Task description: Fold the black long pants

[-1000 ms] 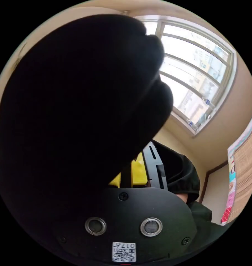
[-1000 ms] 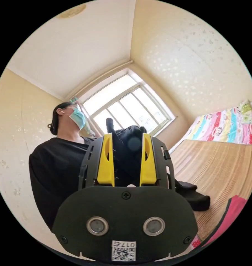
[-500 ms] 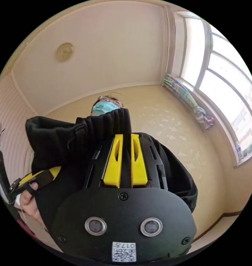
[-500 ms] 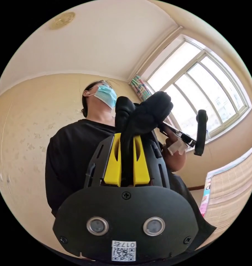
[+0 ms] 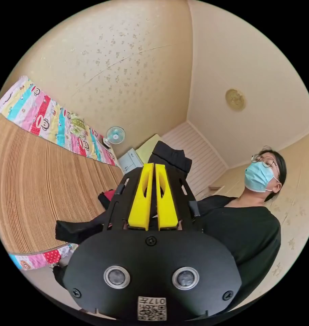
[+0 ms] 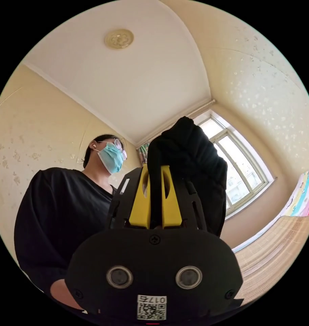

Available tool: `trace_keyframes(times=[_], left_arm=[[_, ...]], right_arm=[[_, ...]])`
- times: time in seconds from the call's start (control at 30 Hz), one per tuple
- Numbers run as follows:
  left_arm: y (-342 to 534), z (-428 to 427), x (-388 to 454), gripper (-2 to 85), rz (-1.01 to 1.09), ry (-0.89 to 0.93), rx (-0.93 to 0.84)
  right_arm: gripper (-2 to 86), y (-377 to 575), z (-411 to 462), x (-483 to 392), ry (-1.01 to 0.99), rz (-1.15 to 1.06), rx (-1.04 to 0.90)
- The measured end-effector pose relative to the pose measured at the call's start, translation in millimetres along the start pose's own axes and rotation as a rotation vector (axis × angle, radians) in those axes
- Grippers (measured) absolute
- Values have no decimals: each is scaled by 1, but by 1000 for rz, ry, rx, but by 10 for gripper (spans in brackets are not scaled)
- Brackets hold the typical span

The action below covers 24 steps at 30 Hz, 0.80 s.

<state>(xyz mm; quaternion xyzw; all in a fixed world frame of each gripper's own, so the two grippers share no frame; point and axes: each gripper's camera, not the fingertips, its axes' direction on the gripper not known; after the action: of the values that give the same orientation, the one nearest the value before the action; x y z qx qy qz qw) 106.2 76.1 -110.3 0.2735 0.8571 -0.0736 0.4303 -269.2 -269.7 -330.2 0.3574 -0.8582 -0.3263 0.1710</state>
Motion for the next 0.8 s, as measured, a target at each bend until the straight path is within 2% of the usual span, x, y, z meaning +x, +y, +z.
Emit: trace_keyframes(times=[0.13,0.27,0.33,0.43,0.57,0.8], left_arm=[[6,89,36,98,95,23,-212],[16,182,40,140,92,109,-269],[27,225,28,151,58,26,-285],[44,232,15,139,29,-53,-269],[69,235,3,132,-4,8,-262],[107,234,16,127,71,-121,-130]], right_arm=[[53,-9,36,-2,166,-58,-193],[53,16,104,5,288,-68,-438],[51,34,119,17,309,-3,-461],[40,55,95,43,250,199,-317],[36,90,53,62,46,373,-58],[36,99,76,36,30,304,-94]])
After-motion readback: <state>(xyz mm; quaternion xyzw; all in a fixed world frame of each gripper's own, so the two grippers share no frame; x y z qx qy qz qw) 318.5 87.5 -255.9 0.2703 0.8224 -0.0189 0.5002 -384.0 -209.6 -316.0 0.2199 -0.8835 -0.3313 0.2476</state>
